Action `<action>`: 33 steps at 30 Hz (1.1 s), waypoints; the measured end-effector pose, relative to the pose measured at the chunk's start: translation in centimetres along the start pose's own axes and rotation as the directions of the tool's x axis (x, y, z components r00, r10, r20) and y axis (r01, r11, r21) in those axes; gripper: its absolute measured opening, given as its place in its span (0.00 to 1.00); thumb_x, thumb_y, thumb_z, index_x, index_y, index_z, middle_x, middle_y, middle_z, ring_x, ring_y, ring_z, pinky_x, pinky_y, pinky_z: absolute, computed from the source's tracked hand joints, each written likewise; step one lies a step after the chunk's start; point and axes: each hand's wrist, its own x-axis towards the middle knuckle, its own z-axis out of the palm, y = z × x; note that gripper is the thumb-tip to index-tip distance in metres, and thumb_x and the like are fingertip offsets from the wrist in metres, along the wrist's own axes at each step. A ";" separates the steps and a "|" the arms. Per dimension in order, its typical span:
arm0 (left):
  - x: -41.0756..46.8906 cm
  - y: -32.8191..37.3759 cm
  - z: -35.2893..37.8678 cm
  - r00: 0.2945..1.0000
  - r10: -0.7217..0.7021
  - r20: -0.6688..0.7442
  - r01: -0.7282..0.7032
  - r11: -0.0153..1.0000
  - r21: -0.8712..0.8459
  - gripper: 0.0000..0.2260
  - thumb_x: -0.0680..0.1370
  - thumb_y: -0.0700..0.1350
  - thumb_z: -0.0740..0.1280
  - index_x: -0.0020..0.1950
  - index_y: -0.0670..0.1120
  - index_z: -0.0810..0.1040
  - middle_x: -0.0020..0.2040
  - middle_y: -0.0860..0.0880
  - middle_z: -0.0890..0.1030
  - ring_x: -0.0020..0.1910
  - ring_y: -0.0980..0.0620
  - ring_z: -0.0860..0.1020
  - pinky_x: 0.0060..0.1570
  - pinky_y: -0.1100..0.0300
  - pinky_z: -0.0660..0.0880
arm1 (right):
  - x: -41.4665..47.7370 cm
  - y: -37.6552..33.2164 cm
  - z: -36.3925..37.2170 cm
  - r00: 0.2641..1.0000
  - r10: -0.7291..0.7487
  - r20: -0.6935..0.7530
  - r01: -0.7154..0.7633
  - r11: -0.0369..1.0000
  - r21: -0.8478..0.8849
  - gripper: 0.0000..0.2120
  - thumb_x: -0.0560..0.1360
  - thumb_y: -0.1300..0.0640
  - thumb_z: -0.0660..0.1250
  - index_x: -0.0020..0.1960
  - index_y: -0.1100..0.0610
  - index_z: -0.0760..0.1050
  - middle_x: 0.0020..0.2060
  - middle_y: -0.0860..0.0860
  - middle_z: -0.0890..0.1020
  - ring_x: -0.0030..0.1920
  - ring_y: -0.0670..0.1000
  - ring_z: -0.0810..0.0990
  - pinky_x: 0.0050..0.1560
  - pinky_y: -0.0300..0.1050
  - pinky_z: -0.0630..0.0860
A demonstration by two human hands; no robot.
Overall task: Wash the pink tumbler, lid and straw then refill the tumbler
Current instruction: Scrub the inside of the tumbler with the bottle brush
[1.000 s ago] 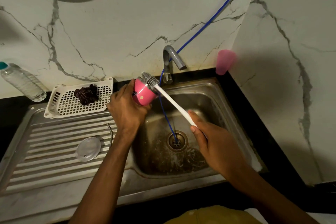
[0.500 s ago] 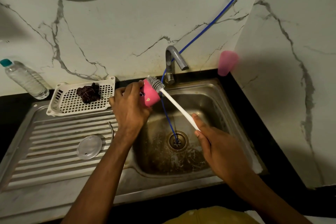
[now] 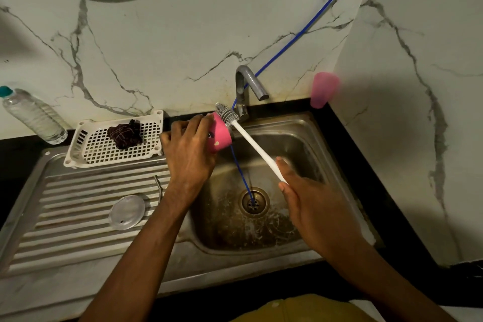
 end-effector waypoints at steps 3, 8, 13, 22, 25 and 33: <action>0.2 0.0 0.0 1.000 -0.008 0.000 0.008 1.000 -0.002 0.37 0.59 0.46 0.83 0.67 0.48 0.76 0.62 0.47 0.81 0.56 0.40 0.74 0.48 0.49 0.66 | -1.0 0.2 0.2 1.000 -0.005 -0.022 0.004 1.000 -0.007 0.33 0.78 0.38 0.40 0.80 0.45 0.56 0.33 0.42 0.72 0.30 0.42 0.73 0.31 0.37 0.71; 0.0 0.6 0.0 1.000 0.029 -0.008 -0.029 1.000 0.011 0.38 0.59 0.46 0.82 0.68 0.48 0.76 0.63 0.47 0.81 0.56 0.40 0.74 0.47 0.50 0.62 | -0.2 0.3 0.1 0.999 -0.015 -0.038 0.015 1.000 -0.008 0.29 0.80 0.39 0.43 0.80 0.43 0.52 0.33 0.44 0.73 0.31 0.43 0.74 0.34 0.41 0.77; 0.1 0.5 0.0 0.999 0.049 -0.016 -0.049 0.999 0.002 0.40 0.60 0.47 0.83 0.70 0.48 0.75 0.64 0.46 0.80 0.58 0.39 0.74 0.48 0.48 0.66 | 1.4 -0.8 -0.6 1.000 0.006 -0.026 -0.006 1.000 -0.006 0.27 0.81 0.42 0.46 0.80 0.42 0.52 0.36 0.46 0.76 0.34 0.44 0.76 0.38 0.46 0.79; 0.1 -0.3 -0.1 0.999 -0.051 0.016 0.052 0.995 -0.080 0.39 0.59 0.49 0.83 0.69 0.48 0.76 0.62 0.44 0.82 0.55 0.34 0.76 0.51 0.44 0.69 | -1.6 -1.1 -0.3 0.996 0.070 0.062 -0.065 0.995 -0.080 0.26 0.83 0.43 0.43 0.79 0.38 0.41 0.43 0.45 0.76 0.38 0.43 0.77 0.41 0.41 0.78; 0.1 0.0 -0.1 0.995 -0.090 0.039 0.094 0.987 -0.130 0.39 0.59 0.49 0.83 0.68 0.47 0.76 0.62 0.44 0.82 0.56 0.33 0.76 0.52 0.43 0.68 | -0.5 -1.0 0.2 0.997 0.068 0.045 -0.065 0.995 -0.079 0.26 0.84 0.43 0.45 0.80 0.38 0.41 0.44 0.46 0.77 0.38 0.45 0.78 0.42 0.46 0.80; 0.5 -0.9 -0.6 0.994 -0.105 0.023 0.107 0.987 -0.123 0.41 0.60 0.51 0.83 0.71 0.47 0.74 0.64 0.44 0.81 0.60 0.34 0.75 0.54 0.41 0.69 | 0.7 -1.4 1.1 1.000 0.018 -0.021 -0.019 0.998 -0.067 0.27 0.83 0.44 0.47 0.81 0.41 0.45 0.41 0.48 0.77 0.35 0.47 0.78 0.39 0.49 0.80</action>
